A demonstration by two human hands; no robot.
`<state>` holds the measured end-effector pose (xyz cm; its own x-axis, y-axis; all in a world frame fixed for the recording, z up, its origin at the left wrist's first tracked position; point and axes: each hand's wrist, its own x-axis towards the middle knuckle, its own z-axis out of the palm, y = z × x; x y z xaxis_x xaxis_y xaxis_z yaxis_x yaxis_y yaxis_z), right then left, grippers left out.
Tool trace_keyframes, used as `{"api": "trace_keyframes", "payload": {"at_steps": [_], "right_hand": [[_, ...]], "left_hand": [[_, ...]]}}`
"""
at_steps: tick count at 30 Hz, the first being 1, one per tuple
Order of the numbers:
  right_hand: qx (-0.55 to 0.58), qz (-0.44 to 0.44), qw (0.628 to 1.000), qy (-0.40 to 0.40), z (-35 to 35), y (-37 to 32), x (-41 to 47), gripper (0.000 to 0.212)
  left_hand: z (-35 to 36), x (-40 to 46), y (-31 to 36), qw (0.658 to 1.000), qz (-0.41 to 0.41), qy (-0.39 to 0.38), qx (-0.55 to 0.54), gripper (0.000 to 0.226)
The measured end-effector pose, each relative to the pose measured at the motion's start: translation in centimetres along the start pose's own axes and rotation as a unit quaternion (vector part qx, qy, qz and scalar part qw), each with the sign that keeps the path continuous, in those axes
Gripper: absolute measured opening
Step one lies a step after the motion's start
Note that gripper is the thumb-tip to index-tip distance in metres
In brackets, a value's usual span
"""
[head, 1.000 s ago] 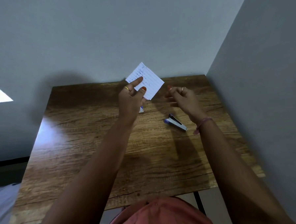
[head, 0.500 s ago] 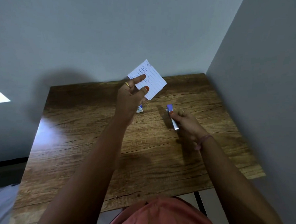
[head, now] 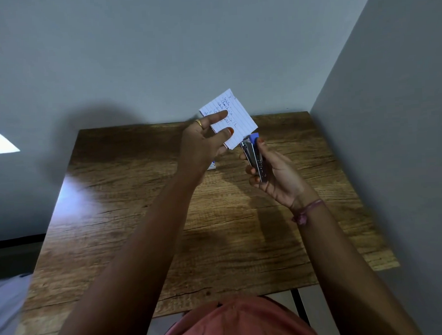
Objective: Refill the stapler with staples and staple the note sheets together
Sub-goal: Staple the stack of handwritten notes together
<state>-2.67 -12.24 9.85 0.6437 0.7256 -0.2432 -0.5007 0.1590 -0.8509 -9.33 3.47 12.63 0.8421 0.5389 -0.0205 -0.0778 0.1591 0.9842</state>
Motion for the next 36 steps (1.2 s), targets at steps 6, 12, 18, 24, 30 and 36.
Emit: {"api": "trace_keyframes", "payload": {"at_steps": [6, 12, 18, 24, 30, 36], "right_hand": [[-0.067, 0.005, 0.997, 0.042, 1.3, -0.6, 0.0, 0.046], [-0.057, 0.012, 0.998, 0.035, 1.9, -0.8, 0.0, 0.048], [-0.013, 0.010, 0.999, 0.028, 2.1, -0.7, -0.1, 0.039], [0.008, 0.012, 0.999, 0.047, 2.0, -0.4, 0.0, 0.040], [0.014, 0.004, 0.999, 0.041, 1.7, -0.6, -0.1, 0.032], [0.064, -0.008, 0.998, 0.020, 2.4, -0.7, -0.4, 0.031]], "left_hand": [[0.2, -0.3, 0.4, 0.999, 0.015, -0.039, 0.031, 0.034], [0.5, -0.6, 0.6, 0.997, 0.008, -0.075, 0.004, 0.029], [0.8, -0.9, 0.9, 0.996, 0.021, -0.081, 0.001, 0.030], [1.1, -1.2, 0.7, 0.995, 0.028, -0.094, 0.006, 0.034], [1.0, -1.4, 0.3, 0.995, 0.073, -0.015, -0.069, 0.040], [2.0, -2.4, -1.2, 0.992, -0.010, -0.129, -0.005, 0.050]]}}
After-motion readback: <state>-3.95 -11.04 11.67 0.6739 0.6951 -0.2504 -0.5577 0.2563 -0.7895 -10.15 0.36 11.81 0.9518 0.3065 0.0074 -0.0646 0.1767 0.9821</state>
